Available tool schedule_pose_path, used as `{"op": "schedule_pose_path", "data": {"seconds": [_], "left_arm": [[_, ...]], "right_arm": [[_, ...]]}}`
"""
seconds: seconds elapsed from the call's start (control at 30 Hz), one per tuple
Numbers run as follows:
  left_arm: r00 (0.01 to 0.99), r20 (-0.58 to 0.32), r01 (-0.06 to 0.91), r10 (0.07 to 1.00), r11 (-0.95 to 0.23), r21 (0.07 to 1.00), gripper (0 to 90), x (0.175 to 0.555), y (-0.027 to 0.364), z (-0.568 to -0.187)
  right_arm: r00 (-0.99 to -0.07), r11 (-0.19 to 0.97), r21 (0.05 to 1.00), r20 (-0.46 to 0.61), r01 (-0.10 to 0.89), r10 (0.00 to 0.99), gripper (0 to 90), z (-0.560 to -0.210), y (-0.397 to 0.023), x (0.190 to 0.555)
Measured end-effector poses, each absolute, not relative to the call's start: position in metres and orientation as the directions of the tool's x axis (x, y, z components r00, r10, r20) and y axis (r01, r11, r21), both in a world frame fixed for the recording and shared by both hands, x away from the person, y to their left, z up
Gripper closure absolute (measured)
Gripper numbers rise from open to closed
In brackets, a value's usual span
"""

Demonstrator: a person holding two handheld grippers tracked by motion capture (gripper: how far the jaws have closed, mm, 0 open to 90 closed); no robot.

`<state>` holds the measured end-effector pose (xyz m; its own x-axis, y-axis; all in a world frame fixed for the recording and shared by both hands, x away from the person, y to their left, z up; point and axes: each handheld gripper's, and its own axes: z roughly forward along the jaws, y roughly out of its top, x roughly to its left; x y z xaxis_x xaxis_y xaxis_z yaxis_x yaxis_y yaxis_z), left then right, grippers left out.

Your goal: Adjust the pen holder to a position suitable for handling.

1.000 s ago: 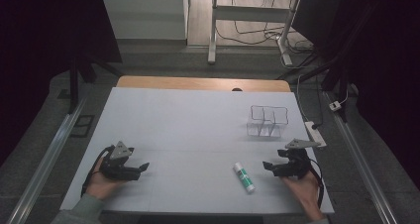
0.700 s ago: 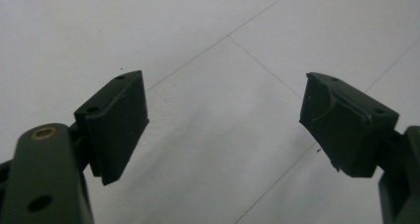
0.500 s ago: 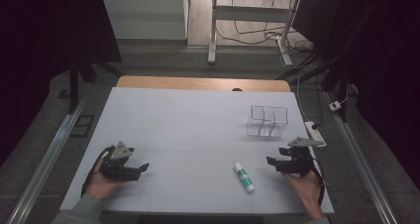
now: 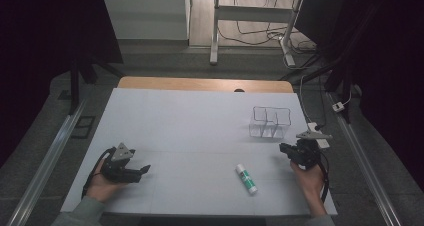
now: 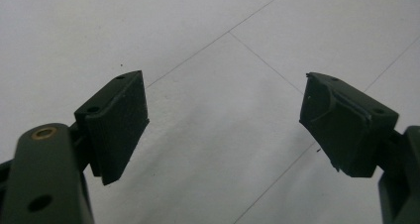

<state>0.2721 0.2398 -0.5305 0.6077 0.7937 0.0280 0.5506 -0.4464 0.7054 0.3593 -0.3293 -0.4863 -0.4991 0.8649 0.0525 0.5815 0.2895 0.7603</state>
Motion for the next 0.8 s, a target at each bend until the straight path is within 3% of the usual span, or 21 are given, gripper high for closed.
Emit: {"op": "schedule_pose_path", "data": {"seconds": [0.37, 0.8], "left_arm": [[0.608, 0.039, 0.551, 0.793, -0.457, 0.699, 18.6, 0.273, 0.239, -0.532], [0.614, 0.043, 0.553, 0.788, -0.469, 0.689, 18.6, 0.273, 0.238, -0.534]], "right_arm": [[-0.405, 0.223, 0.772, 0.048, 0.595, 0.913, 89.1, -0.483, -0.347, 0.384], [-0.37, 0.186, 0.758, 0.079, 0.625, 0.926, 89.1, -0.485, -0.363, 0.411]]}}
